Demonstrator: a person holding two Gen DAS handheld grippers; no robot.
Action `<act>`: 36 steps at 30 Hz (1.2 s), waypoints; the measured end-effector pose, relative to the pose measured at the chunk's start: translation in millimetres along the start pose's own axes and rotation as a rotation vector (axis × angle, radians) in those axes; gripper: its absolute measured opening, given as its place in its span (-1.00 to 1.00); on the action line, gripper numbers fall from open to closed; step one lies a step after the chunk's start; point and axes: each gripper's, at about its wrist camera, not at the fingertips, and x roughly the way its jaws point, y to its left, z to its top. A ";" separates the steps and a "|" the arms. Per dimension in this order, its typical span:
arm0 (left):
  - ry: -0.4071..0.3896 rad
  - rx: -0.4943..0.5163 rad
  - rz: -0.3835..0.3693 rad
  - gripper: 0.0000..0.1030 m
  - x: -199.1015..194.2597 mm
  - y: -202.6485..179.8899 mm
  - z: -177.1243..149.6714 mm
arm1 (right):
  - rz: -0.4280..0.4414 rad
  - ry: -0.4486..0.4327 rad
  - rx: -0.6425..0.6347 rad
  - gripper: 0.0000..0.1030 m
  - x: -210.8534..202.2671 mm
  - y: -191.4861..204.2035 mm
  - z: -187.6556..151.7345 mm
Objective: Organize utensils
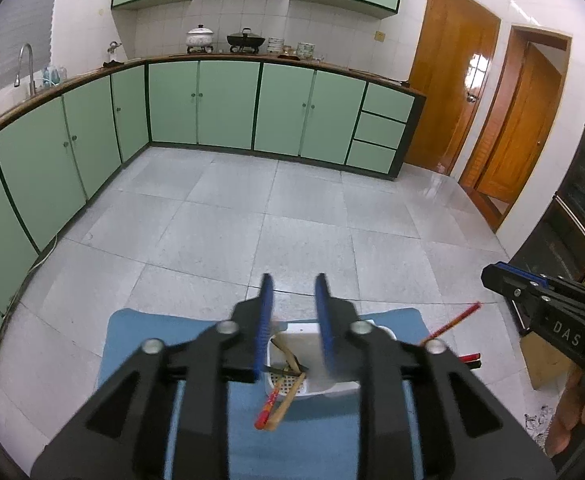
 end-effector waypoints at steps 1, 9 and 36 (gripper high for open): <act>-0.003 -0.001 -0.001 -0.39 -1.6 0.9 -0.4 | -0.002 0.000 0.000 -0.73 -0.4 -0.8 -0.8; -0.050 0.042 0.031 0.17 -35.8 1.8 -1.2 | -0.014 -0.036 -0.011 -0.51 -20.8 0.3 -10.1; -0.149 0.062 0.131 0.86 -196.2 40.1 -171.2 | -0.124 -0.235 -0.036 0.88 -148.5 17.6 -174.1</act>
